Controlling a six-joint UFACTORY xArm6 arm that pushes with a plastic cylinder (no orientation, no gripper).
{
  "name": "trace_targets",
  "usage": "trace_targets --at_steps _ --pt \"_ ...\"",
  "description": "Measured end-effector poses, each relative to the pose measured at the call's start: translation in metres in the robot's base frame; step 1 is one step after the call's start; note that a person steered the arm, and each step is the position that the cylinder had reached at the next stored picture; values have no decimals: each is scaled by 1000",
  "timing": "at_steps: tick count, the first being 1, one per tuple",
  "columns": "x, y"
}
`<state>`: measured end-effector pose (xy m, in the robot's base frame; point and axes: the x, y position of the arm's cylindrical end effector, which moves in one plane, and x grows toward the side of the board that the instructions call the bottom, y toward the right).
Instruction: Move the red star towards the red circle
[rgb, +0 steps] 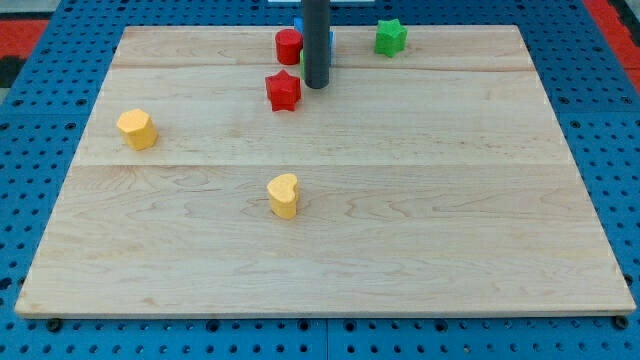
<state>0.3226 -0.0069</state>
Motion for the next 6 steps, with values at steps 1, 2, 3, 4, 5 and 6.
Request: trace_targets --at_steps 1,2,3,4,5,6 --pt "43 -17" --pt "42 -40" --pt "5 -39" --pt "-30 -39" --pt "24 -32" --pt "80 11"
